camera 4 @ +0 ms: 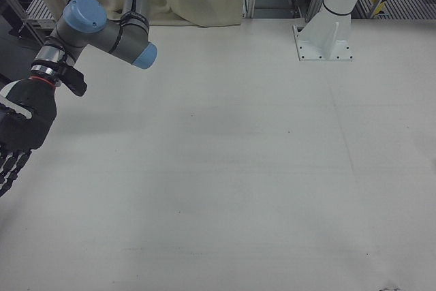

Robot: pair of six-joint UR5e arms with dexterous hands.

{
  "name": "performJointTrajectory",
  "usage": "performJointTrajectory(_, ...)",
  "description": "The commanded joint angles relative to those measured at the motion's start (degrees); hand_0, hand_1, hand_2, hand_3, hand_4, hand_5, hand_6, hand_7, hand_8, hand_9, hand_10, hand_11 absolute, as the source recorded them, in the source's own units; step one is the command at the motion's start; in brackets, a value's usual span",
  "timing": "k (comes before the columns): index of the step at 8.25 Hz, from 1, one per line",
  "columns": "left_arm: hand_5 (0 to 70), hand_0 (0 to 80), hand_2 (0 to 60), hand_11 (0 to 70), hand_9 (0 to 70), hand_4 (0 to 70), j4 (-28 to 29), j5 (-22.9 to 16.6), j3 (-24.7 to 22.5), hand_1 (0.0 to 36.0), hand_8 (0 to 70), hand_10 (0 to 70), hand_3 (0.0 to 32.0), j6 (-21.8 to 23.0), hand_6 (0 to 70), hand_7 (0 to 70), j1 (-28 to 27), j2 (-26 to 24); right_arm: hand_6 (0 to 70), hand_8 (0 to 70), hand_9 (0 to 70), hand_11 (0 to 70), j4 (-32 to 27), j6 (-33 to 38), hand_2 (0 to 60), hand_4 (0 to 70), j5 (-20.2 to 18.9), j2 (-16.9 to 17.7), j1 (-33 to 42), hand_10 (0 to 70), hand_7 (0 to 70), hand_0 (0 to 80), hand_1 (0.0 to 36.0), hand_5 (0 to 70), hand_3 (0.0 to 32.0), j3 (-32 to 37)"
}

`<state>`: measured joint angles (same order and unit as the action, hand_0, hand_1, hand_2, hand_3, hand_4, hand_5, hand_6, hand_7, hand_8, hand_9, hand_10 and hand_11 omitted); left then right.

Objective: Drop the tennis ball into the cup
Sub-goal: 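Move the left hand holding the tennis ball into the workspace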

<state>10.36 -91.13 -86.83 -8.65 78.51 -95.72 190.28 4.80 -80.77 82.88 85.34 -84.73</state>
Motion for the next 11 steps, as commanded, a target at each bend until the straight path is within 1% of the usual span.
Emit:
performJointTrajectory(1,25.6,56.5,29.9,70.0,56.7,19.1,0.1,0.0,-0.1,20.8,46.8,54.1,0.0,-0.3,70.0,70.0,-0.5,0.3,0.0,0.0,0.0,0.0,0.0,-0.1,0.0,0.0,0.0,0.0,0.0,0.0,0.0,0.0,0.0,0.0,0.0,0.0)
performJointTrajectory(2,25.7,56.6,30.2,70.0,56.5,18.9,0.0,-0.1,-0.1,21.0,46.7,53.9,0.0,-0.7,70.0,70.0,-1.3,0.3,0.0,0.0,0.0,0.0,0.0,-0.1,0.0,0.0,0.0,0.0,0.0,0.0,0.0,0.0,0.0,0.0,0.0,0.0)
performJointTrajectory(3,24.2,56.9,28.9,70.0,56.4,18.6,0.0,0.1,0.0,21.5,45.8,53.7,0.0,-1.6,70.0,70.0,-2.6,0.3,0.0,0.0,0.0,0.0,0.0,0.0,0.0,0.0,0.0,0.0,0.0,0.0,0.0,0.0,0.0,0.0,0.0,0.0)
performJointTrajectory(4,23.2,55.8,28.7,70.0,56.7,18.3,1.3,0.1,-0.1,21.0,45.1,54.3,0.0,-3.9,68.4,70.0,-4.0,0.4,0.0,0.0,0.0,0.0,0.0,-0.1,0.0,0.0,0.0,0.0,0.0,0.0,0.0,0.0,0.0,0.0,0.0,0.0)
performJointTrajectory(5,24.0,53.9,28.6,70.0,56.7,17.7,1.9,0.0,-0.2,18.8,46.0,55.4,0.0,-4.3,70.0,70.0,-5.2,0.4,0.0,0.0,0.0,0.0,0.0,0.0,0.0,0.0,0.0,0.0,0.0,0.0,0.0,0.0,0.0,0.0,0.0,0.0)
performJointTrajectory(6,23.7,53.2,28.4,70.0,55.8,16.6,2.0,0.0,-1.8,18.1,45.8,54.8,0.0,-4.4,70.0,70.0,-7.4,0.4,0.0,0.0,0.0,0.0,0.0,0.0,0.0,0.0,0.0,0.0,0.0,0.0,0.0,0.0,0.0,0.0,0.0,0.0)
performJointTrajectory(7,20.2,53.3,25.8,70.0,55.0,16.1,1.8,0.3,-4.6,19.4,42.5,53.8,0.0,-5.0,57.8,70.0,-11.0,0.4,0.0,0.0,0.0,0.0,0.0,-0.1,0.0,0.0,0.0,0.0,0.0,0.0,0.0,0.0,0.0,0.0,0.0,0.0)
performJointTrajectory(8,22.9,53.3,28.0,70.0,54.8,16.8,-0.7,0.3,-8.6,18.5,44.6,54.1,0.0,-7.5,69.7,70.0,-13.3,0.0,0.0,0.0,0.0,0.0,0.0,-0.1,0.0,0.0,0.0,0.0,0.0,0.0,0.0,0.0,0.0,0.0,0.0,0.0)
performJointTrajectory(9,23.3,53.7,29.4,70.0,55.3,18.4,-2.6,1.4,-10.5,19.0,45.0,54.0,0.0,-8.6,70.0,70.0,-16.0,-0.9,0.0,0.0,0.0,0.0,0.0,-0.1,0.0,0.0,0.0,0.0,0.0,0.0,0.0,0.0,0.0,0.0,0.0,0.0)
performJointTrajectory(10,23.4,53.7,29.5,70.0,55.9,19.1,-3.1,3.3,-10.6,18.8,45.4,54.6,0.0,-8.8,70.0,70.0,-18.1,-1.7,0.0,0.0,0.0,0.0,0.0,-0.1,0.0,0.0,0.0,0.0,0.0,0.0,0.0,0.0,0.0,0.0,0.0,0.0)
performJointTrajectory(11,22.2,53.7,27.8,70.0,56.2,19.4,-3.2,4.1,-10.6,18.8,44.8,54.8,0.0,-11.1,67.6,70.0,-19.4,-1.9,0.0,0.0,0.0,0.0,0.0,-0.1,0.0,0.0,0.0,0.0,0.0,0.0,0.0,0.0,0.0,0.0,0.0,0.0)
